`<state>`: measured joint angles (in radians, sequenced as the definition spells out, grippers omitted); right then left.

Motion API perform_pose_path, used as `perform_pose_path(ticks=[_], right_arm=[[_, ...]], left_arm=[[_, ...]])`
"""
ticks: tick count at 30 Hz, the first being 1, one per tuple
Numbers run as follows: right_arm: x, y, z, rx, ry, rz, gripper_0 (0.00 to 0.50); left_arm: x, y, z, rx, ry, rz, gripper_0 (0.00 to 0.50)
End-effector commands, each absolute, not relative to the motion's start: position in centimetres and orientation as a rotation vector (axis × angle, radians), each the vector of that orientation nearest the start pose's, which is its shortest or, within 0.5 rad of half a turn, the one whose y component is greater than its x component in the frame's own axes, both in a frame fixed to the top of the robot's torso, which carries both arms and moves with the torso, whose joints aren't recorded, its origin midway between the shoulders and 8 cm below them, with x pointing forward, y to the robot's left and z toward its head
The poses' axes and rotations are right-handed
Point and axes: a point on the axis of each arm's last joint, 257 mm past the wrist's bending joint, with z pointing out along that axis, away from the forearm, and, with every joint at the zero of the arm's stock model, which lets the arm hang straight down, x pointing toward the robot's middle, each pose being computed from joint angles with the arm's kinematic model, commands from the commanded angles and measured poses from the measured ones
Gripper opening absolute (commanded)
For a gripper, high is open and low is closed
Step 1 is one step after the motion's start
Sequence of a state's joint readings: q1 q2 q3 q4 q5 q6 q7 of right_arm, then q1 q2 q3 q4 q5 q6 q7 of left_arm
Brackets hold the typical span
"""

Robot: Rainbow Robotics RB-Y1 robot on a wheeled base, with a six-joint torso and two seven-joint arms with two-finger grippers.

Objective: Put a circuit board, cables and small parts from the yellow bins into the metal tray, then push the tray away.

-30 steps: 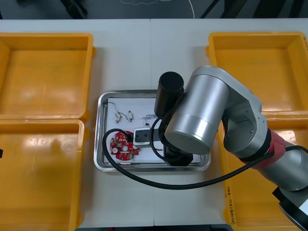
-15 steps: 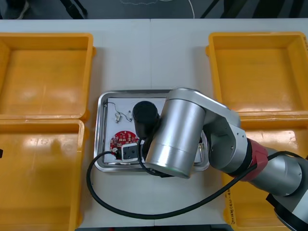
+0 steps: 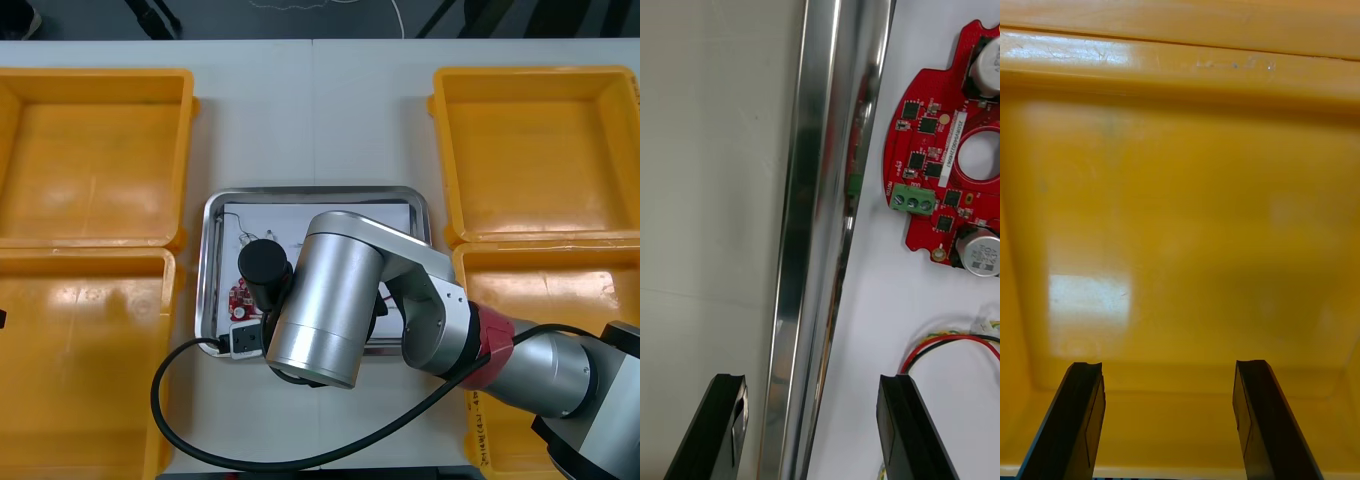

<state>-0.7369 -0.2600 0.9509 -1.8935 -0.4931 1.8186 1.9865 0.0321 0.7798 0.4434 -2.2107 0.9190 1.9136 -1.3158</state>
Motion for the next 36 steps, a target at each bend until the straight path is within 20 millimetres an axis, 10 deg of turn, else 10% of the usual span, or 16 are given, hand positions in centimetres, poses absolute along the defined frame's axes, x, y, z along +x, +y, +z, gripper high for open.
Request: perform_pose_path(ticks=[1,33,34,36], right_arm=[[33.0,4.0,-28.1,-2.195,1.802,-0.284,0.5],[33.0,5.1,-32.4,-2.207,1.868,-0.317,0.5],[33.0,5.2,-32.3,-2.206,1.865,-0.319,0.489],[33.2,5.0,-32.3,-2.202,1.866,-0.329,0.296]], left_arm=[[31.3,41.7,-18.6,-0.121,2.77,0.05,0.5],[31.3,41.7,-18.6,-0.121,2.77,0.05,0.5],[31.3,41.7,-18.6,-0.121,2.77,0.05,0.5],[31.3,41.7,-18.6,-0.121,2.77,0.05,0.5]])
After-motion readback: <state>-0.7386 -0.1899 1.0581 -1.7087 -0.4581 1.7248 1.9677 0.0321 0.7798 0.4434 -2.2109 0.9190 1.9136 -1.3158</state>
